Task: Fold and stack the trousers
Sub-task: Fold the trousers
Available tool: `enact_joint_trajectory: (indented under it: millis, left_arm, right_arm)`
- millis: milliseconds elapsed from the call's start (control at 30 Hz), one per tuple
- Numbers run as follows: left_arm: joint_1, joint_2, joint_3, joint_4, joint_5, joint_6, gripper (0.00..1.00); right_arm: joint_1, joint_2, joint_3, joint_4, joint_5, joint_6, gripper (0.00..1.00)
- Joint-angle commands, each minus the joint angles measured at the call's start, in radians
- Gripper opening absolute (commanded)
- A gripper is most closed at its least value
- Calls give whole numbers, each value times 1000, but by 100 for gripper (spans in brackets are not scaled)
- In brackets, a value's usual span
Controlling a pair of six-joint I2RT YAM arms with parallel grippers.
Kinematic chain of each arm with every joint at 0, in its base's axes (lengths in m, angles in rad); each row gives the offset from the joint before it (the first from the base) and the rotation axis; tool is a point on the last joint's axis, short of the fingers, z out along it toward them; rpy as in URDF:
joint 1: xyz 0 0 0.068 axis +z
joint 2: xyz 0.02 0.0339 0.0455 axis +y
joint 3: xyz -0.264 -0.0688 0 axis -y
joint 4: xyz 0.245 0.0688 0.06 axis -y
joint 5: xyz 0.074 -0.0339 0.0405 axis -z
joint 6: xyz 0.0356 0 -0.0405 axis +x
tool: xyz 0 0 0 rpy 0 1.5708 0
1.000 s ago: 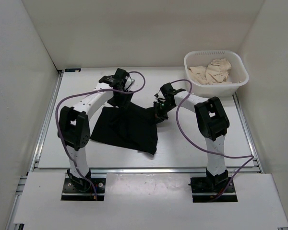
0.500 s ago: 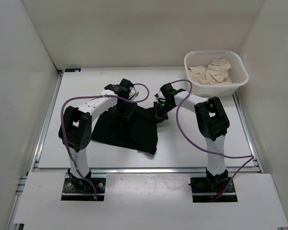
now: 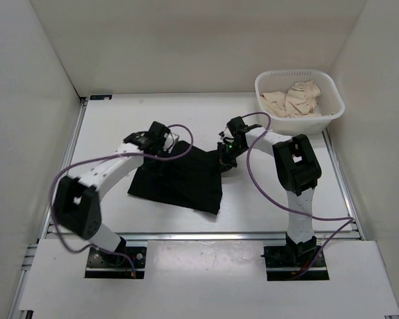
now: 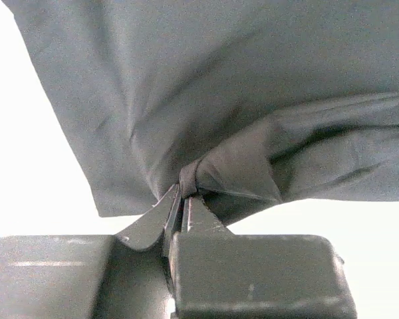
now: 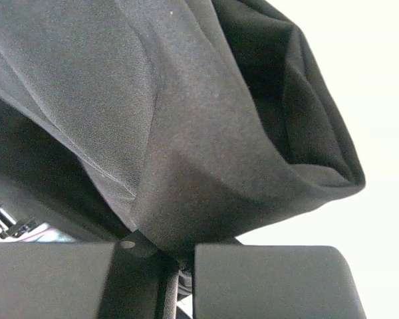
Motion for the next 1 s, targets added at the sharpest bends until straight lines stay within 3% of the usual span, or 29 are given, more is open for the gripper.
enact_joint_trajectory:
  millis: [0, 167, 233, 333, 367, 433, 567, 700, 800, 967]
  left_arm:
    - [31, -236, -99, -27, -48, 0, 14]
    - [16, -406, -376, -46, 15, 0, 16]
    - [7, -407, -471, -8, 15, 0, 28]
    - [7, -407, -525, 43, -58, 0, 40]
    - [24, -416, -525, 52, -77, 0, 50]
    - [68, -443, -525, 52, -101, 0, 64]
    - [105, -517, -406, -9, -63, 0, 71]
    - [39, -493, -293, -35, -26, 0, 81]
    - [30, -413, -272, -57, -36, 0, 81]
    - [116, -358, -175, -80, 113, 0, 79]
  right_arm:
    - [-27, -52, 0, -55, 67, -49, 0]
    - [-37, -52, 60, -115, 108, -92, 0]
    - [-37, -27, 74, -124, 108, -92, 3]
    - [-37, -3, 103, -124, 108, -92, 16]
    - [-37, -3, 121, -124, 108, -83, 26]
    - [-37, -3, 133, -124, 108, -73, 35]
    - [-37, -27, 134, -92, 108, -37, 68]
    - [-37, -47, 134, -109, 134, -36, 90]
    - [-37, -84, 109, -130, 173, -17, 92]
    - [-37, -229, -56, -60, 197, 52, 93]
